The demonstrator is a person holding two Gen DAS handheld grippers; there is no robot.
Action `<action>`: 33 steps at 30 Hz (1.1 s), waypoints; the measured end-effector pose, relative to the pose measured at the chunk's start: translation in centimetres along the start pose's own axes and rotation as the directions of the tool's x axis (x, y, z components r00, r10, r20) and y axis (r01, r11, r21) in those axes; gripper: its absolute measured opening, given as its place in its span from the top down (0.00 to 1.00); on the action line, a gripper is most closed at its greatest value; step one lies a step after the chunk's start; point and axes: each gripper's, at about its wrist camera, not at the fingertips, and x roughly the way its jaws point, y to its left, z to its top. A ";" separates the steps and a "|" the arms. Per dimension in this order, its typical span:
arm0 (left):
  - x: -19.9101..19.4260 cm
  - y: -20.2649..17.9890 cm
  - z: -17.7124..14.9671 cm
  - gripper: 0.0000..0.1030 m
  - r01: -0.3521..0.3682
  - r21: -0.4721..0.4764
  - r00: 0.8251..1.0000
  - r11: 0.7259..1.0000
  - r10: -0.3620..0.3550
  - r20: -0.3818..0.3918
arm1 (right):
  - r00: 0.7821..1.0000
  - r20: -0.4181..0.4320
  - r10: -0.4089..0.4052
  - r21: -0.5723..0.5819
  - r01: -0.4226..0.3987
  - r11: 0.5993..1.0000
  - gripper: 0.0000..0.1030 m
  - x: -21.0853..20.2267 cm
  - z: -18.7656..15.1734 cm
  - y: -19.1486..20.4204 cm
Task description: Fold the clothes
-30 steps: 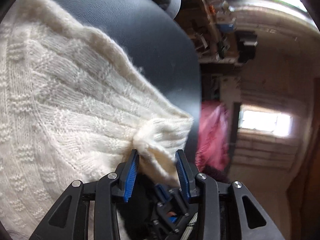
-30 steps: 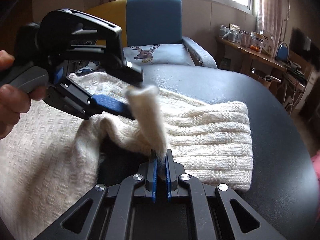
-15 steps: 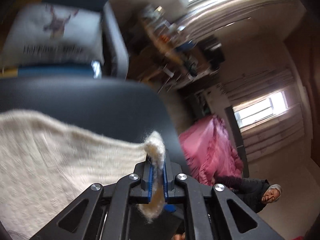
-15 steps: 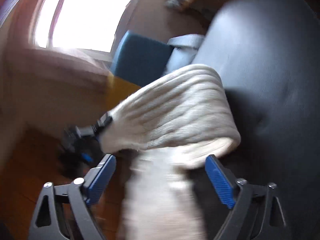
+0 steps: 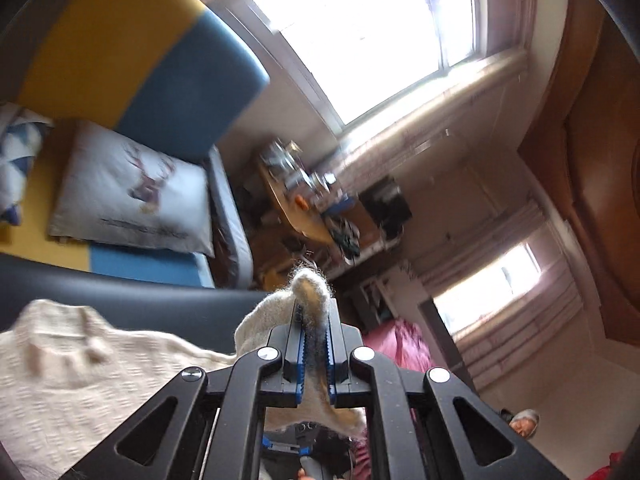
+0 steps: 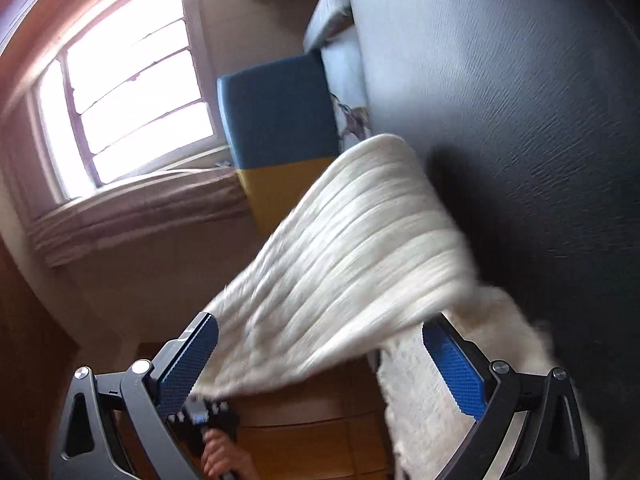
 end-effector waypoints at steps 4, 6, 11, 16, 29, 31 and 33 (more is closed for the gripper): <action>-5.3 5.3 -1.4 0.94 -0.055 -0.052 0.997 0.997 0.057 0.041 | 0.997 -0.007 -0.072 -0.050 0.072 0.996 0.00 2.6 -0.4 0.4; -7.3 8.9 -3.0 0.94 -0.093 -0.097 0.994 0.991 0.098 0.041 | 0.995 -0.011 -0.099 -0.072 0.098 0.993 0.00 3.1 -0.5 0.5; -9.0 18.0 -7.4 0.94 -0.258 -0.203 0.966 0.944 0.253 -0.052 | 0.983 0.004 -0.186 -0.138 0.185 0.973 0.00 3.5 -0.5 1.0; -9.1 25.0 -11.0 0.94 -0.388 -0.270 0.921 0.881 0.359 -0.150 | 0.962 0.025 -0.271 -0.209 0.270 0.940 0.00 3.7 -0.7 1.3; -9.4 25.1 -7.6 0.94 -0.518 -0.168 0.854 0.839 0.493 -0.168 | 0.931 0.028 -0.364 -0.386 0.346 0.855 0.00 4.2 -3.1 1.5; -8.6 27.2 -8.2 0.87 -0.563 -0.206 0.822 0.800 0.516 -0.241 | 0.929 0.015 -0.370 -0.383 0.347 0.856 0.00 4.2 -3.0 1.7; -9.2 28.1 -8.9 0.87 -0.544 -0.278 0.838 0.792 0.494 -0.232 | 0.923 -0.009 -0.384 -0.384 0.352 0.854 0.00 3.8 -3.0 2.0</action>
